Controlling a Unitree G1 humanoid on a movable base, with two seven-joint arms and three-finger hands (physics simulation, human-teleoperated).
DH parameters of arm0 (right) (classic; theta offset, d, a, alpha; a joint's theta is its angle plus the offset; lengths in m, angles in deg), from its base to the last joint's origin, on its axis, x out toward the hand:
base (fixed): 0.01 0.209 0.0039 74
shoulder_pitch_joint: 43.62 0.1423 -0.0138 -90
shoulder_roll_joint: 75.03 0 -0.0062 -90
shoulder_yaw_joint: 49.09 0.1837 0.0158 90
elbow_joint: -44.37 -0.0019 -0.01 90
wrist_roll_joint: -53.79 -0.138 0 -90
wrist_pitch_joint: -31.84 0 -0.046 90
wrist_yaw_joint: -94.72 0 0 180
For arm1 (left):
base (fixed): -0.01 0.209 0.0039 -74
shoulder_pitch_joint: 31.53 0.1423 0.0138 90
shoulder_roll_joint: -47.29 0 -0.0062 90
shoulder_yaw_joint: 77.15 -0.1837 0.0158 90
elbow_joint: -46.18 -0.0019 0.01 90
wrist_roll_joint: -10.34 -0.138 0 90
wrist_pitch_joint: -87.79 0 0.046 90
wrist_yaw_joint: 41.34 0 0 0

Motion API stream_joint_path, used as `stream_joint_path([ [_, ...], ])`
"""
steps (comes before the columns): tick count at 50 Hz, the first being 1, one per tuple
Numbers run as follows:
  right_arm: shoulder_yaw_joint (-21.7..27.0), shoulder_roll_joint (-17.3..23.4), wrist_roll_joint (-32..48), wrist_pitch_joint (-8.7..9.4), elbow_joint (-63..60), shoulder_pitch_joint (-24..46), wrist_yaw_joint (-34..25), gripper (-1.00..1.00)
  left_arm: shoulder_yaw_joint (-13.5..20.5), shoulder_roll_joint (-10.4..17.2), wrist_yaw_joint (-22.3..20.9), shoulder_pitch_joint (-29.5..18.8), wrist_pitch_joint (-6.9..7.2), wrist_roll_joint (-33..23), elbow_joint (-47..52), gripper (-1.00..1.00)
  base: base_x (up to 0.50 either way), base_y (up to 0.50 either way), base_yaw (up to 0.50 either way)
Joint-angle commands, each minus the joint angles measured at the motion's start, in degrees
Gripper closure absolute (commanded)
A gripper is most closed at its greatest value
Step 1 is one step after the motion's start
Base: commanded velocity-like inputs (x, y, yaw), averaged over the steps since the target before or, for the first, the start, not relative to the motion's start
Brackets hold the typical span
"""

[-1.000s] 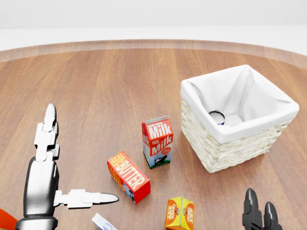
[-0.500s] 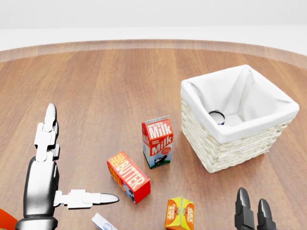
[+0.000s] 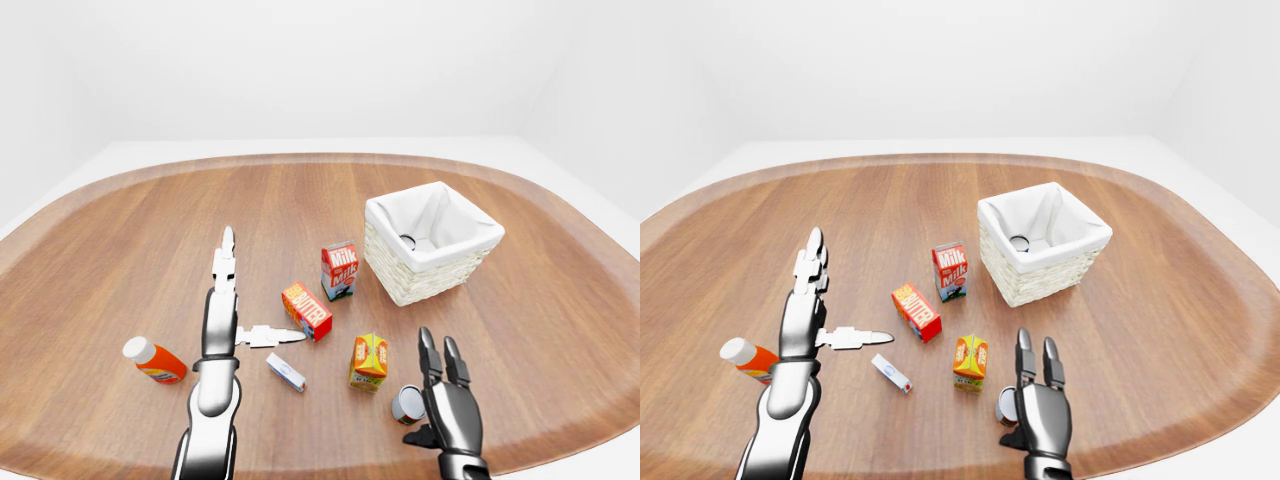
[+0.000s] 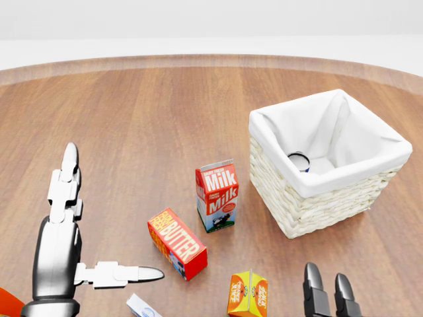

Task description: Pick up the alphabet soup and the tomato sauce, and put them in the basket.

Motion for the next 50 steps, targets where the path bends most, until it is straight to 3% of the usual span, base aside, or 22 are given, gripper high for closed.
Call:
stream_joint_path([
  [1, -1.73, 1.05, 2.03, 0.00, 1.82, 1.11, 0.00, -1.00, 0.10, 0.00, -0.13, 0.20, 0.00, 0.26, 0.84, -1.00, 0.00, 0.00, 0.00],
  [50, -4.70, 2.70, 3.93, 0.00, 11.77, 6.18, 0.00, -1.00, 0.20, 0.02, 0.17, 0.09, 0.00, 0.29, 0.00, -1.00, 0.00, 0.00, 0.00],
])
